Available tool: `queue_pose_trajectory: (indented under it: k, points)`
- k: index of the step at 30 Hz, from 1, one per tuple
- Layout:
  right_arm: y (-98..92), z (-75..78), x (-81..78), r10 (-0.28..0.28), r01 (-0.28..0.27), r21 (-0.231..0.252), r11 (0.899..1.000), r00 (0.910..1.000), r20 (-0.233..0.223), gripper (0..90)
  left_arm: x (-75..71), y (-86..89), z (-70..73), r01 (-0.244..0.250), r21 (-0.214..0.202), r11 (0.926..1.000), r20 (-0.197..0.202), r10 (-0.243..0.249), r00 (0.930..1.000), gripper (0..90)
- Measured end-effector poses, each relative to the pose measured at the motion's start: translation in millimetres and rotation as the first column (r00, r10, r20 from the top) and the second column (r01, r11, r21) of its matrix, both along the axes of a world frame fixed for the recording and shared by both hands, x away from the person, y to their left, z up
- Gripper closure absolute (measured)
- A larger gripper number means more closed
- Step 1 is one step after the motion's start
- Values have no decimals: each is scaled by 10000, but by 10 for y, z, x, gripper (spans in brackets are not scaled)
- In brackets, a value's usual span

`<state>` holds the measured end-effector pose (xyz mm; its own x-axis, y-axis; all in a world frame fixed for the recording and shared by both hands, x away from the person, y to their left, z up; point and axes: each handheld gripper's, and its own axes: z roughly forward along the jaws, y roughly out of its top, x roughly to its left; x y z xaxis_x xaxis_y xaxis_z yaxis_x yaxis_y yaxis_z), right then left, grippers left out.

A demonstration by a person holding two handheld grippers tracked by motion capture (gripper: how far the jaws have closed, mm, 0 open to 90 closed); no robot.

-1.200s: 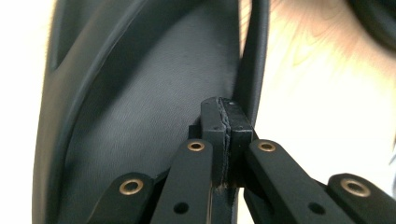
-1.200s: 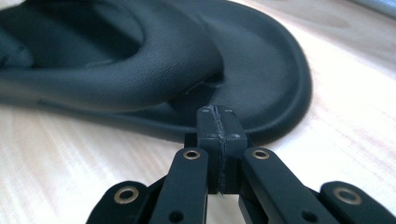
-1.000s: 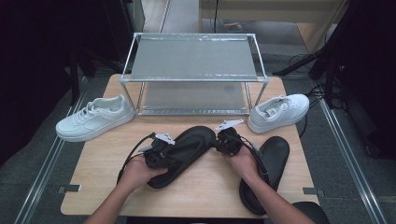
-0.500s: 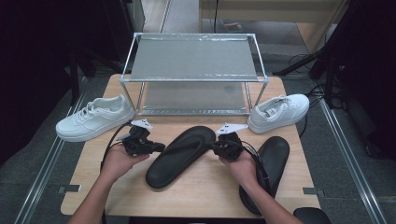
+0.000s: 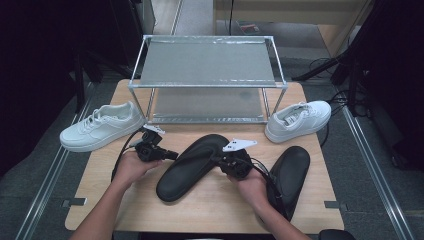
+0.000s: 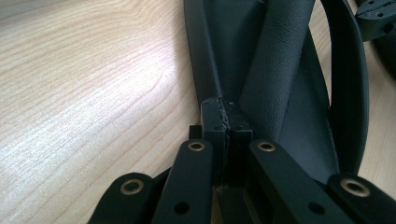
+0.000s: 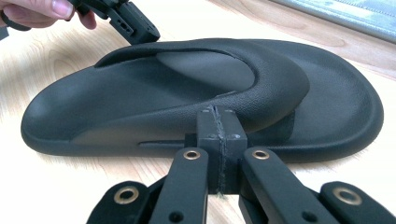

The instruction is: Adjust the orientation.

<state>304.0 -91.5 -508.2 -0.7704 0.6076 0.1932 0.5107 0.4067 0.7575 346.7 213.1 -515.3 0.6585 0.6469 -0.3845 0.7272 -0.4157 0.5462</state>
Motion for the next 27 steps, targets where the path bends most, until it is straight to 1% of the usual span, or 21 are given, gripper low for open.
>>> queue_pose_trajectory:
  k: [6, 8, 11, 12, 14, 16, 18, 19, 21, 22, 24, 25, 27]
  points:
    - [1, 5, 20, 114, -114, -51, 9999, 9999, -30, 900, -48, -29, 39, -53, 178, 9998, 92, 51, 9999, 900]
    - [7, 14, 42, 140, -140, -26, 9999, 9998, -163, 900, -62, -36, 35, -143, 184, 9997, 116, 141, 9998, 900]
    - [17, 28, 79, 234, -236, -133, 9996, 9996, -173, 900, -88, -43, 36, -185, 220, 9996, 81, 183, 9998, 900]
    - [17, 28, 79, 234, -236, -133, 9996, 9996, -173, 900, -106, -48, 40, -338, 226, 9992, -37, 339, 9994, 900]
    - [27, 27, 127, 330, -333, -185, 9993, 9993, -151, 900, -144, -66, 50, -402, 383, 9985, 52, 400, 9992, 900]
    - [36, 30, 152, 373, -374, -229, 9990, 9993, -73, 900, -171, -75, 60, -332, 541, 9980, 174, 323, 9993, 900]
    - [41, 28, 178, 467, -466, -282, 9985, 9989, 32, 900, -190, -74, 60, -330, 546, 9980, 180, 321, 9993, 900]
    - [39, 21, 194, 491, -489, -233, 9985, 9988, 54, 900, -198, -73, 59, -329, 540, 9980, 189, 320, 9993, 900]
    - [43, 15, 214, 521, -521, -179, 9985, 9986, -20, 900, -219, -80, 55, -402, 515, 9979, 179, 393, 9991, 900]
    - [51, 17, 227, 542, -542, -189, 9984, 9985, -4, 900, -235, -83, 50, -431, 496, 9978, 251, 419, 9988, 900]
    - [69, 31, 247, 496, -497, -295, 9983, 9988, -18, 900, -269, -80, 58, -419, 578, 9975, 309, 401, 9987, 900]
    - [81, 31, 261, 494, -493, -295, 9983, 9988, -3, 900, -284, -76, 63, -369, 629, 9973, 265, 353, 9990, 900]
    - [101, 17, 287, 430, -432, -161, 9989, 9990, -69, 900, -312, -70, 70, -412, 725, 9965, 296, 392, 9988, 900]
